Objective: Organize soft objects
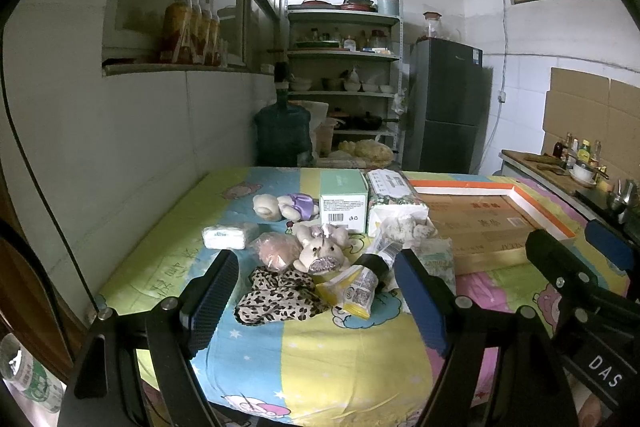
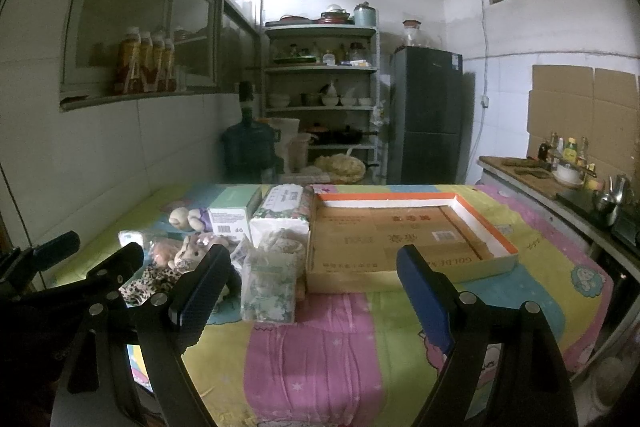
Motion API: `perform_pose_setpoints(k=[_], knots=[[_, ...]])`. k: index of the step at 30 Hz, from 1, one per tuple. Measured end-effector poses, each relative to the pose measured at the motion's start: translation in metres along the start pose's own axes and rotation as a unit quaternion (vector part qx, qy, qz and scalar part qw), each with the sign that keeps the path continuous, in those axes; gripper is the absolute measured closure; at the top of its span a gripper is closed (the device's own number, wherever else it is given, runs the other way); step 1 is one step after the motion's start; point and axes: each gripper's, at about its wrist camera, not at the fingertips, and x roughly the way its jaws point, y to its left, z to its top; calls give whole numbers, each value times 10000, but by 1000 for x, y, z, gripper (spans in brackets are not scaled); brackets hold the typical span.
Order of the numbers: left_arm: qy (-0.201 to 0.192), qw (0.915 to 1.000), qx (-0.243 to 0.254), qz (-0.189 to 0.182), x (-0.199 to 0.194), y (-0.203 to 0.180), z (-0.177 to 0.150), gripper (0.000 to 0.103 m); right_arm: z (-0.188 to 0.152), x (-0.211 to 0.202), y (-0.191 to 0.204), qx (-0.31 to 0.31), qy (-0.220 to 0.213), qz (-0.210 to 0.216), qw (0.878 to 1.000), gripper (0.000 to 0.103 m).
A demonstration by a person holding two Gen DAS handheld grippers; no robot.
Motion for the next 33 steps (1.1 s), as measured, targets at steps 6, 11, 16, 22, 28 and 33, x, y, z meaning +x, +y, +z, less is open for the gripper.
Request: perform_pose_setpoints(k=[6, 11, 16, 22, 28, 33], knots=[[8, 10000, -3, -11, 0, 0, 0, 23, -2, 1, -2, -1, -1, 1, 10000, 16], [20, 10000, -10, -16, 1, 0, 0, 23, -3, 1, -5, -2, 5, 8, 10000, 16], [21, 10000, -10, -8, 1, 0, 0, 23, 2, 2, 4, 0, 8, 26, 10000, 16], [21, 10000, -13, -20, 0, 1, 0, 23, -3, 1, 5, 1, 10, 37, 10000, 16], [24, 10000, -22, -19, 1, 1, 0, 23, -3, 0, 6, 0, 12, 39, 10000, 16], [33, 10000, -22, -31, 1, 2, 1, 23, -3, 0, 6, 0, 9, 38, 10000, 16]])
